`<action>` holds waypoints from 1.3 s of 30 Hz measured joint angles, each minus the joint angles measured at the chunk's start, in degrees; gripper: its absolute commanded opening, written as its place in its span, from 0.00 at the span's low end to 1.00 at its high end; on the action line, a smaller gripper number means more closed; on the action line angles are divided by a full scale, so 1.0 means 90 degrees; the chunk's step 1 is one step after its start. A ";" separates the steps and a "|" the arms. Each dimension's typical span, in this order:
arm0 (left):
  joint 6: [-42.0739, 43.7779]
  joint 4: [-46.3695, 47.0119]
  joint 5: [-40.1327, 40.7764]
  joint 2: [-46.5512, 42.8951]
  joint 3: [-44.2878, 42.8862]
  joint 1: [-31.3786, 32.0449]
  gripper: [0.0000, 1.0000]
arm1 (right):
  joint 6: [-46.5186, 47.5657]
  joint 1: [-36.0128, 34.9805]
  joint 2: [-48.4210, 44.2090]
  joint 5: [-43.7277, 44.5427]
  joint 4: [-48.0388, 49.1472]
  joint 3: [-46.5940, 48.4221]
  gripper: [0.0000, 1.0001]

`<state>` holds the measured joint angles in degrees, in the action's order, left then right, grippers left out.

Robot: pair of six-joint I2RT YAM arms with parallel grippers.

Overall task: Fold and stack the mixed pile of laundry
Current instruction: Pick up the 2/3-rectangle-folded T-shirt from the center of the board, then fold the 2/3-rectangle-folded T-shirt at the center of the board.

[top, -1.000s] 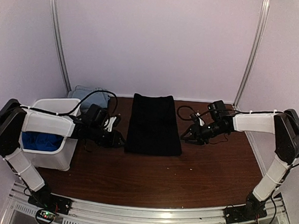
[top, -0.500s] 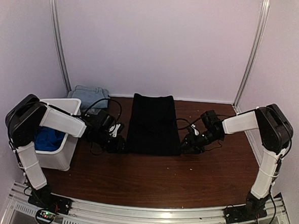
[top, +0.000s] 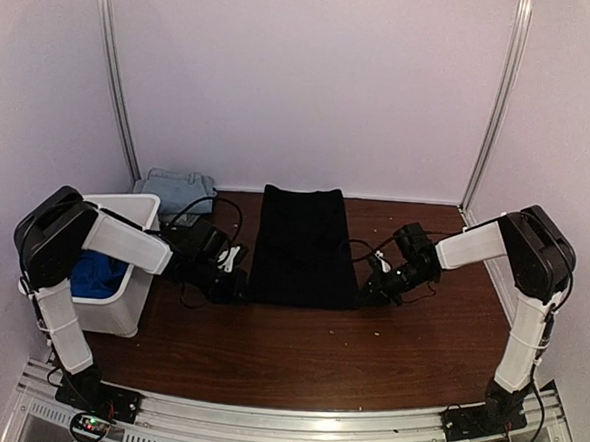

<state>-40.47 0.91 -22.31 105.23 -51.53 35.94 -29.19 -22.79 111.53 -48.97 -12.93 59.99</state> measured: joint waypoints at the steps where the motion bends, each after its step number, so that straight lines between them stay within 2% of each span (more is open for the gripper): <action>1: 0.0000 0.0017 0.0005 -0.0090 0.0085 0.0024 0.00 | 0.0005 -0.0012 -0.0087 0.0027 0.0010 -0.0109 0.00; 6: -0.0107 -0.0073 0.0027 -0.1076 0.0772 0.0532 0.00 | -0.0029 -0.0233 -0.1003 0.0170 -0.0284 -0.0935 0.00; 13: -0.0670 -0.0585 0.0058 -0.2973 0.1936 0.1770 0.00 | -0.0459 -0.0899 -0.3582 0.0262 -0.1309 -0.2254 0.00; 16: -0.1008 -0.0940 0.0073 -0.3806 0.2137 0.2263 0.00 | -0.0780 -0.1314 -0.4461 0.0253 -0.1865 -0.2348 0.00; 20: -0.1251 -0.1486 0.0260 -0.4607 0.2059 0.2375 0.00 | -0.1161 -0.1540 -0.4971 0.0231 -0.2346 -0.2193 0.00; 26: -0.1037 -0.2242 0.0529 -0.4048 0.0950 0.2147 0.00 | -0.0967 -0.1294 -0.3891 0.0313 -0.2958 -0.0709 0.00; 33: -0.0367 -0.2472 0.0542 -0.2970 -0.0352 0.0673 0.00 | -0.0085 -0.0291 -0.2363 0.0296 -0.3441 0.1180 0.00; 39: 0.0262 -0.2416 0.0571 -0.1246 -0.1676 0.0022 0.00 | 0.0444 0.0053 -0.0539 0.0304 -0.3274 0.2426 0.00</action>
<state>-38.11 -20.84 -17.17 94.02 -66.61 36.14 -25.19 -22.31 106.67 -46.24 -42.39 81.82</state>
